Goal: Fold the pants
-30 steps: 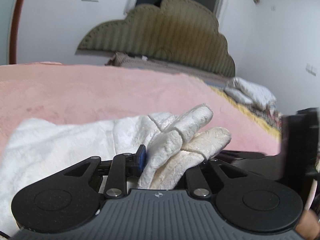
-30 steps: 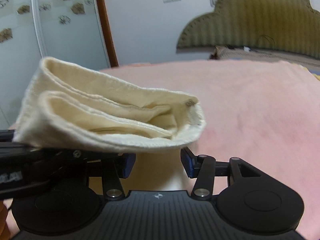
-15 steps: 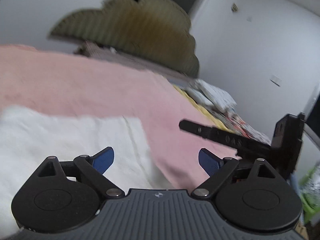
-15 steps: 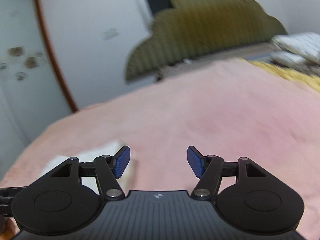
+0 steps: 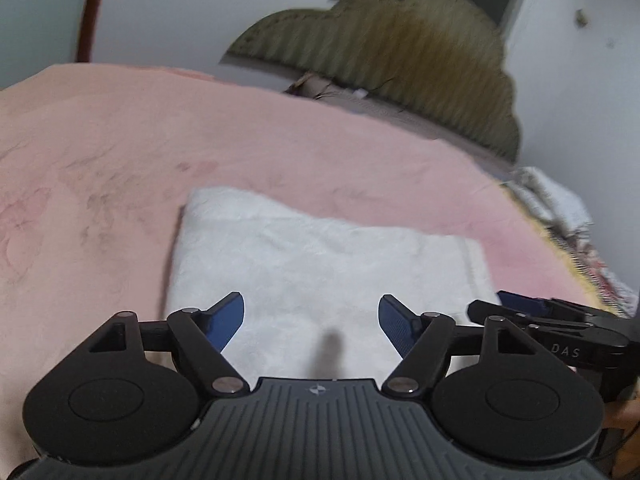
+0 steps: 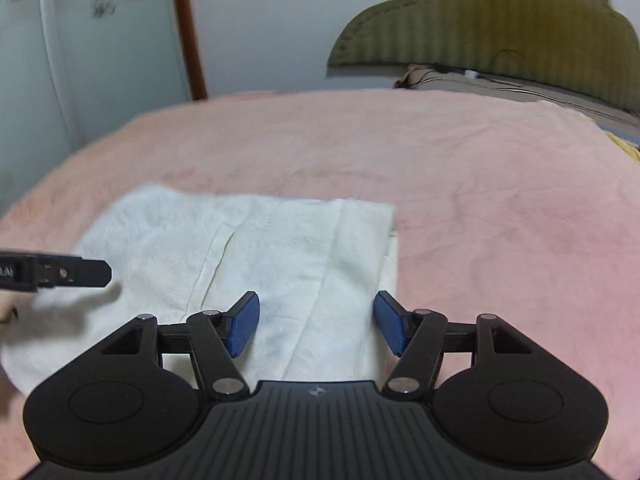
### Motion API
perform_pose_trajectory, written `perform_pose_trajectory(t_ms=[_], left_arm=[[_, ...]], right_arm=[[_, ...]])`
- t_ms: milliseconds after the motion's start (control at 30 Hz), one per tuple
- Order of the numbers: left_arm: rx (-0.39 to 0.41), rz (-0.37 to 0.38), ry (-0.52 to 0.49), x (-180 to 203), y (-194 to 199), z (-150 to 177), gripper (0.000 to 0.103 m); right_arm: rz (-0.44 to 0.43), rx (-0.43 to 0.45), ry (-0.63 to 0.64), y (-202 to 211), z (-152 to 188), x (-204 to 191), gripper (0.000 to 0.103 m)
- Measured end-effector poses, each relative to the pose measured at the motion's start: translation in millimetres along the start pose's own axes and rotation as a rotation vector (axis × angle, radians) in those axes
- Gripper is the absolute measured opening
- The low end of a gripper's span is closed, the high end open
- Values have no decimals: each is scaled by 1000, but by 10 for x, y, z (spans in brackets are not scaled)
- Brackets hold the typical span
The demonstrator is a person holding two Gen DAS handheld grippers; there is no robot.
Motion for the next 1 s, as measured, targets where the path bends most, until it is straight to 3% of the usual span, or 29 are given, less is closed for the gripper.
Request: perform_pose_trajectory(t_ms=[100,200,267,367,500,567,633,767,900,1000], left_arm=[[2,-17,-113,163,63,127,78],[-91,-64,-265,261,-124,415,78],[-49,-117,-348,312,-112,539,78],[8,-75,-363,291,91,521,79],[106,-80,-238,-75,294,325,98],[87,-91,-125,-331,272,242,98],[35,-25,-9,-566,202,191,98],[-146,209,189,-828,-81,160,98],[-156,298,210,-843,-216,76,100],[-164,360,242,-835,-338,-7,100]], right_arm=[[-23,45,36,210,84,-110,65],[-44,-14,101,119,213,-176,67],[25,-45,155,19,353,-211,69],[-21,-8,81,137,328,-120,69],[-92,30,-104,220,206,337,72],[-125,-8,-211,141,232,590,72],[-253,-57,-314,-7,294,791,73],[-465,-93,-415,-155,326,966,74],[-643,-147,-395,-316,206,892,74],[-663,-176,-362,-452,82,815,75]])
Point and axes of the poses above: each gripper's, at about its wrist camera, not at the fingertips, and y roughly against the way its jaws point, x to its right, z to its underside, the point moved 6 cm from there along -y, roughly the way its jaws point, and after that the axes turned 11 degrees about -x, right-handed, at the moved point
